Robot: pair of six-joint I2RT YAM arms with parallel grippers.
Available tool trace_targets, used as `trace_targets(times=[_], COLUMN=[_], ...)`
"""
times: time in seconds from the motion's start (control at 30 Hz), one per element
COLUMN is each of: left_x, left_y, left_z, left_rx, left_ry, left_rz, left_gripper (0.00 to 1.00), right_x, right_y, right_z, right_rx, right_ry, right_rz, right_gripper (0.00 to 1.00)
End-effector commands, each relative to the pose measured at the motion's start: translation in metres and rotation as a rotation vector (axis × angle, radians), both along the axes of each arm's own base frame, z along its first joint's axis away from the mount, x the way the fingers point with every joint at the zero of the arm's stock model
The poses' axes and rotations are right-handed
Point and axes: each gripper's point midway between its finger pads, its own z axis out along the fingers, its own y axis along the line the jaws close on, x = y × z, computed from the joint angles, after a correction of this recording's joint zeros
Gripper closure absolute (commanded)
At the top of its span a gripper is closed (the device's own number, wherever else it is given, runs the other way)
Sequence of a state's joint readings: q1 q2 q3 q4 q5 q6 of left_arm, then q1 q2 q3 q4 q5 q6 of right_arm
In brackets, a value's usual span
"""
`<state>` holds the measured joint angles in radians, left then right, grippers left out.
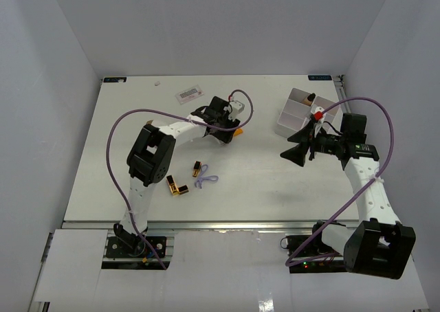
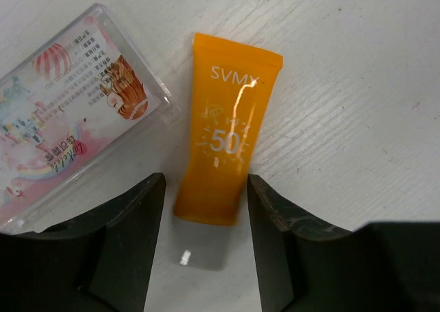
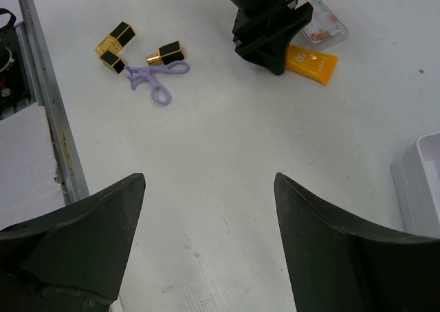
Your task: Organize the makeup
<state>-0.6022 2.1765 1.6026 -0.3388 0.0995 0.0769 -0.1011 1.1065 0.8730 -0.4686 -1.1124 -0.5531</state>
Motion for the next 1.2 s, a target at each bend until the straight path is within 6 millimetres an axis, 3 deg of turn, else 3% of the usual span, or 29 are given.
trace_targets(times=[0.0,0.1,0.23,0.43,0.53,0.57,0.63,0.83,1.07,1.17], left_x=[0.004,0.001,-0.007,-0.043,-0.070,-0.083,-0.098,-0.139,-0.153,-0.155], left_y=[-0.006,-0.007,-0.008,-0.023,-0.029,-0.028,-0.038,-0.059,-0.090,-0.096], left_z=[0.013,0.011,0.017,0.098,0.126,0.124,0.156,0.165,0.161,0.161], left_rx=[-0.009,-0.018,-0.040,-0.284,-0.438,-0.476,-0.612,-0.760,-0.778,-0.772], left_ry=[-0.017,0.001,0.016,-0.011,0.003,0.021,-0.017,-0.024,-0.039,-0.051], left_rz=[-0.005,-0.001,0.008,-0.039,-0.044,-0.046,-0.078,-0.124,-0.163,-0.177], left_gripper=[0.43,0.57,0.69,0.74,0.75,0.75,0.75,0.76,0.76,0.76], right_x=[0.000,0.001,0.002,0.006,0.010,0.011,0.016,0.030,0.040,0.047], right_y=[0.000,-0.001,-0.004,-0.005,-0.003,-0.001,0.001,0.011,0.039,0.042], right_z=[0.008,0.008,0.007,0.002,-0.002,0.000,-0.001,0.017,0.018,0.010], right_rx=[0.021,0.021,0.024,0.072,0.128,0.153,0.182,0.243,0.218,0.197], right_ry=[-0.036,-0.035,-0.033,0.032,0.138,0.180,0.254,0.443,0.555,0.569], right_rz=[0.013,0.008,-0.003,-0.041,-0.059,-0.062,-0.069,-0.099,-0.199,-0.246], right_gripper=[0.18,0.18,0.18,0.16,0.13,0.13,0.10,0.08,0.02,0.02])
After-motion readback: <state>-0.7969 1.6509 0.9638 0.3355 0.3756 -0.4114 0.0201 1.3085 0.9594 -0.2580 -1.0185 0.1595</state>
